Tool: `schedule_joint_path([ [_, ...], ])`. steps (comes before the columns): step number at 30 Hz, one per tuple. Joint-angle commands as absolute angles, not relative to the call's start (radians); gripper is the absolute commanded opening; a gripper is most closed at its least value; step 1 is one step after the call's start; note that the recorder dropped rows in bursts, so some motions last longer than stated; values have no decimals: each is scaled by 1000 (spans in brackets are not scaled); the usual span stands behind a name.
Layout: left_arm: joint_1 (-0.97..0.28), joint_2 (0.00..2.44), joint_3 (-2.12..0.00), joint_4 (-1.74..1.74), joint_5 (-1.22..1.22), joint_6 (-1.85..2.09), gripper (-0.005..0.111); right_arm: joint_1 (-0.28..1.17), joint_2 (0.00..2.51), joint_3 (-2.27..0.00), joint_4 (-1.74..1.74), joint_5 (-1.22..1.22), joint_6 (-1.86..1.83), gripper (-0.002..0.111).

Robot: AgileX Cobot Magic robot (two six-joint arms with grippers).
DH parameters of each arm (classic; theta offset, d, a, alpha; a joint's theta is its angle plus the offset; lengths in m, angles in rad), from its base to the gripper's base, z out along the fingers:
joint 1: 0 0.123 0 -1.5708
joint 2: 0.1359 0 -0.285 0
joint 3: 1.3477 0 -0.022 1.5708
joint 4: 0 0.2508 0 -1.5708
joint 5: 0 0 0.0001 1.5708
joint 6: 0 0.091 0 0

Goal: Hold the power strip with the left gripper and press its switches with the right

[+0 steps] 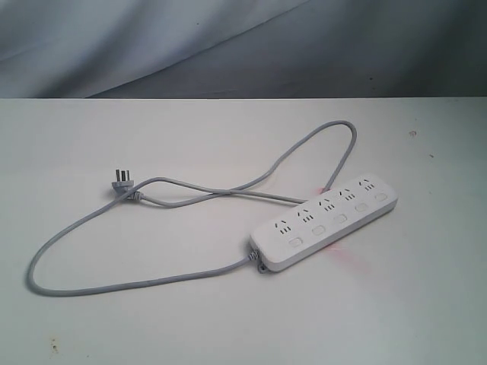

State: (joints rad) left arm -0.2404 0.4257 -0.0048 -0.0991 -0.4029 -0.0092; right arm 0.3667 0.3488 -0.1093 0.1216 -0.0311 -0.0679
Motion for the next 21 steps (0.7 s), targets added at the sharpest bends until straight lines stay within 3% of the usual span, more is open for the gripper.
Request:
schedule_joint_path([
  [1, -137, 217, 0, -121, -154, 56, 0, 358, 342, -107, 124, -41, -73, 0],
  [7, -55, 95, 0, -114, 0, 82, 0, 358, 342, -107, 124, -41, -73, 0],
  [21, -44, 0, 0, -88, 87, 112, 0, 358, 342, -107, 124, -43, -73, 0],
])
